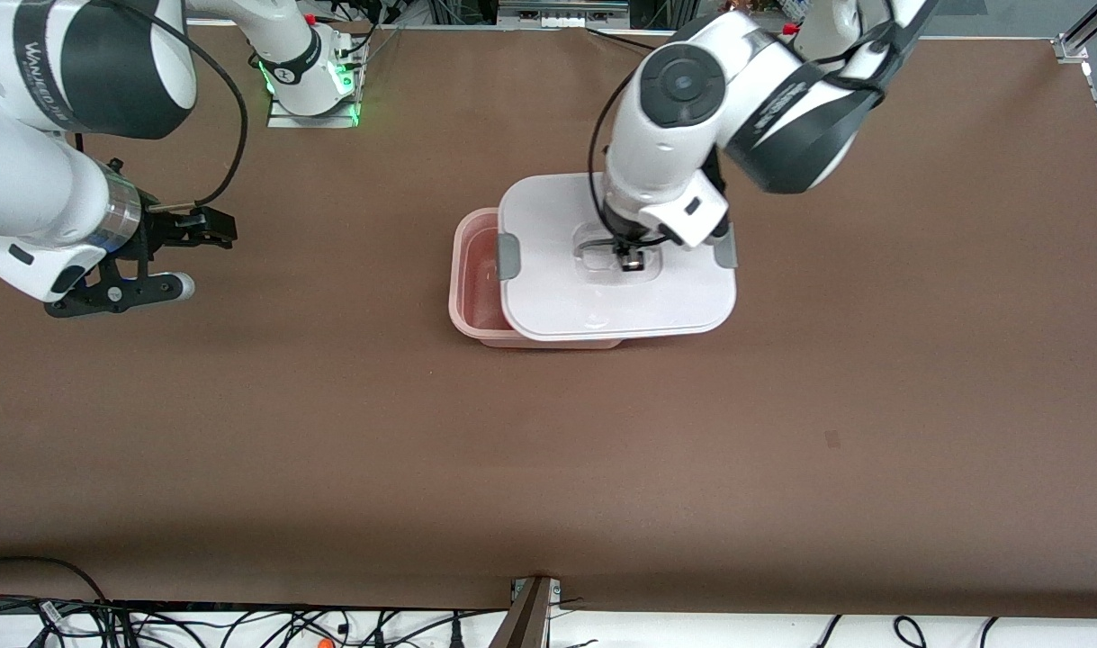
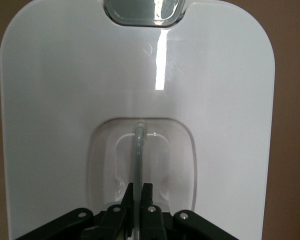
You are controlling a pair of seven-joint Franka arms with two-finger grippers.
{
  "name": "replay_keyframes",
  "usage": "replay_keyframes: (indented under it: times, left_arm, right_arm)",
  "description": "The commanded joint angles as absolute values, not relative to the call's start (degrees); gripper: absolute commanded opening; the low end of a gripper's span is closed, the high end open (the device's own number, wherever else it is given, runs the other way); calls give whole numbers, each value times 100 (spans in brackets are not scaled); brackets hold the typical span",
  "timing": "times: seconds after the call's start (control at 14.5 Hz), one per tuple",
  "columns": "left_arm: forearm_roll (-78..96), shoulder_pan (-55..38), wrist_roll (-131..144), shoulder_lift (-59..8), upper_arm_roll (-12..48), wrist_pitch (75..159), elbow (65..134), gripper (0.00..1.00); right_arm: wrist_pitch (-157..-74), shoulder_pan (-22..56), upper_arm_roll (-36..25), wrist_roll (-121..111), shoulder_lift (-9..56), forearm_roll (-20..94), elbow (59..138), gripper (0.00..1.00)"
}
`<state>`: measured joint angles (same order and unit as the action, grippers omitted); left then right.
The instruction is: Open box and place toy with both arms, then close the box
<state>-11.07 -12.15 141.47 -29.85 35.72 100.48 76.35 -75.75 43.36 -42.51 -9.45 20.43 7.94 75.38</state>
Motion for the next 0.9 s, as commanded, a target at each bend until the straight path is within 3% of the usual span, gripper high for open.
replay_keyframes:
  times: [0.0, 0.41, 0.62, 0.83]
  left_arm:
    - [-1353, -1888, 14283, -3296, 3244, 10413, 7189, 0]
    - [-1774, -2355, 14098, -3393, 3102, 10599, 7356, 0]
    - [-1793, -2391, 14080, -3384, 3111, 10740, 7558, 0]
    - [-1767, -2504, 14080, -3515, 3111, 10872, 7664, 0]
  right_arm:
    - [-7532, 3756, -3659, -835, 1680, 861, 7822, 100]
    - [-8164, 2437, -1937, -186, 748, 546, 9007, 100]
    - [-8270, 1567, -829, 201, 563, 45, 9175, 100]
    - [-8253, 794, -99, 396, 379, -97, 9403, 100]
